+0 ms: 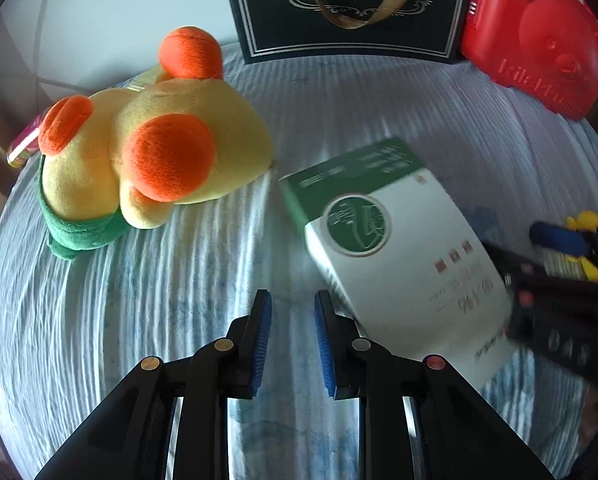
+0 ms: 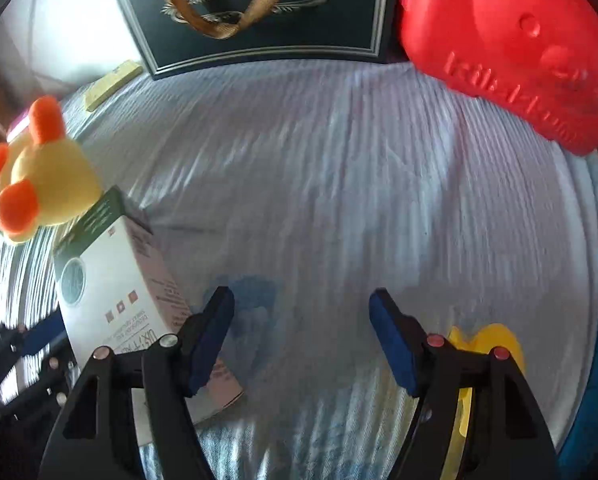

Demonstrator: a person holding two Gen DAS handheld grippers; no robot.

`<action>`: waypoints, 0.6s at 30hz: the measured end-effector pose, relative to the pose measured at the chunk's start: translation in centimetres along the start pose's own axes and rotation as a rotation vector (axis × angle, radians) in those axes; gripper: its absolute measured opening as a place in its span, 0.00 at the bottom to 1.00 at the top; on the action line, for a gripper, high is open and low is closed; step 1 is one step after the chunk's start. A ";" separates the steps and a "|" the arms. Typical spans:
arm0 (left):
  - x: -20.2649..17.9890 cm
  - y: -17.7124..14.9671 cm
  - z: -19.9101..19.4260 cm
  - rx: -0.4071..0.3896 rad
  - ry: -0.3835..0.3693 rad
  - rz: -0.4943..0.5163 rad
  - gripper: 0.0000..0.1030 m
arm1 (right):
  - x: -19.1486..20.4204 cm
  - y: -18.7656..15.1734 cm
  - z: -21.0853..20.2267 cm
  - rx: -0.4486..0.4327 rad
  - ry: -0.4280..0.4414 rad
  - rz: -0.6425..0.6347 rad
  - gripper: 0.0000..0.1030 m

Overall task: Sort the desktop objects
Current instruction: 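Grasp the green-and-white box with the left tool while the right tool grasps the yellow duck toy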

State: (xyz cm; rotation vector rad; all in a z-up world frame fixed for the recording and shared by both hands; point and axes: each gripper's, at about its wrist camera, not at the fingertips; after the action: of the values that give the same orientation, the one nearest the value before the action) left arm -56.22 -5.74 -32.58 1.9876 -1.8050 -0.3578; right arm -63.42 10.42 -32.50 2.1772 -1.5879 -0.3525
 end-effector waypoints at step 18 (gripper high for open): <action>-2.2 0.2 -3.5 -0.073 -0.068 0.135 0.72 | 0.1 -11.0 -8.8 -0.138 -0.138 0.192 0.68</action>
State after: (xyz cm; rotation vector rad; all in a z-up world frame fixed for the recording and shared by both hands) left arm -55.05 -3.06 -29.61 1.8134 -1.9282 -0.4468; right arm -50.24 14.77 -29.94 1.9156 -1.7737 -0.5448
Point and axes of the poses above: each gripper's, at about its wrist camera, not at the fingertips, and z roughly the way its jaws point, x to its left, y to its top, and after that the axes turned 5 degrees about -x, right-handed
